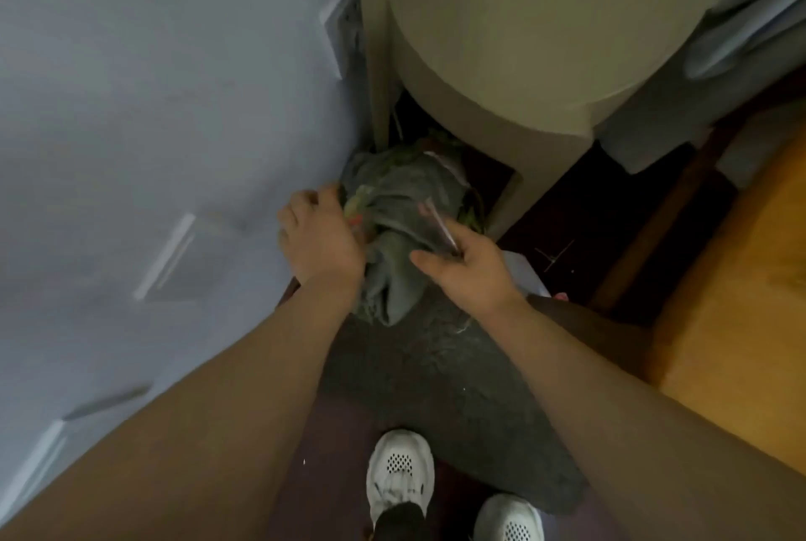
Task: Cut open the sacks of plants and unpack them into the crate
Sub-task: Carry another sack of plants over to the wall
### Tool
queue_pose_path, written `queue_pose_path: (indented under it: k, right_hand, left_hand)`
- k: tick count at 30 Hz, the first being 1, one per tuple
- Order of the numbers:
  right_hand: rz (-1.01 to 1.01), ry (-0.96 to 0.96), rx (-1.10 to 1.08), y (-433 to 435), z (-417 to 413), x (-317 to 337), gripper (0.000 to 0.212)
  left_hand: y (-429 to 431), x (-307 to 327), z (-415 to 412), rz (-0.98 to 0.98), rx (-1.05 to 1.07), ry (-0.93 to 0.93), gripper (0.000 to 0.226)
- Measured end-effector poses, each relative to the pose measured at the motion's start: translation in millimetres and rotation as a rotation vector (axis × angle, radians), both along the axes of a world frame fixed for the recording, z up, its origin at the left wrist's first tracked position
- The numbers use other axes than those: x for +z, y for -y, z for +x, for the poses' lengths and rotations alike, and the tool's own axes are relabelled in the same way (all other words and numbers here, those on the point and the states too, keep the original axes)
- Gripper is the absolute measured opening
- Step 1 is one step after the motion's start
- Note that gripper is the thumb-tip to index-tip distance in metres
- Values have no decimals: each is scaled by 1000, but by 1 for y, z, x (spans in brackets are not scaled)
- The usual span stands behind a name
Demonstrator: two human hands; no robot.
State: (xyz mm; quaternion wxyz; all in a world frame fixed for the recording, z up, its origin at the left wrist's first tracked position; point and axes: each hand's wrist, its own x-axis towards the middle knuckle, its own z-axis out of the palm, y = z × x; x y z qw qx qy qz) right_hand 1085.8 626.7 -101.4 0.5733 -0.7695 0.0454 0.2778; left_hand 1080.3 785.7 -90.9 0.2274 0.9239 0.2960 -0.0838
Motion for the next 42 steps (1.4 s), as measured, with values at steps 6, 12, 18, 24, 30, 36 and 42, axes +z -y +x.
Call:
queue_pose_path:
  k: [6,12,18,24,30,36,42]
  right_hand:
    - [-426,-8,441,-21,17,-72,43]
    - [-241,-363,16,-16,3,-84,24]
    - [-214,-573,-248,8,-29,0,24]
    - [-139,-630,-222,5,-36,138,44]
    - [-57,-556,-132,-9,-50,258,36]
    - [-56,-396,182,-12,-121,356,19]
    - [-13,-330,563,-46,-229,440,17]
  left_hand:
    - [3,-78,-25,-367,-143,-101,57]
    - [-11,-105,-50,-591,-81,-438,58]
    - [0,-19,-61,-543,-125,-395,59]
    - [9,125,-71,-415,-260,-410,50]
    - [9,263,-110,-283,-159,-417,44]
    - [14,377,-210,-174,88,-386,47]
    - [12,472,-350,-74,383,-326,47]
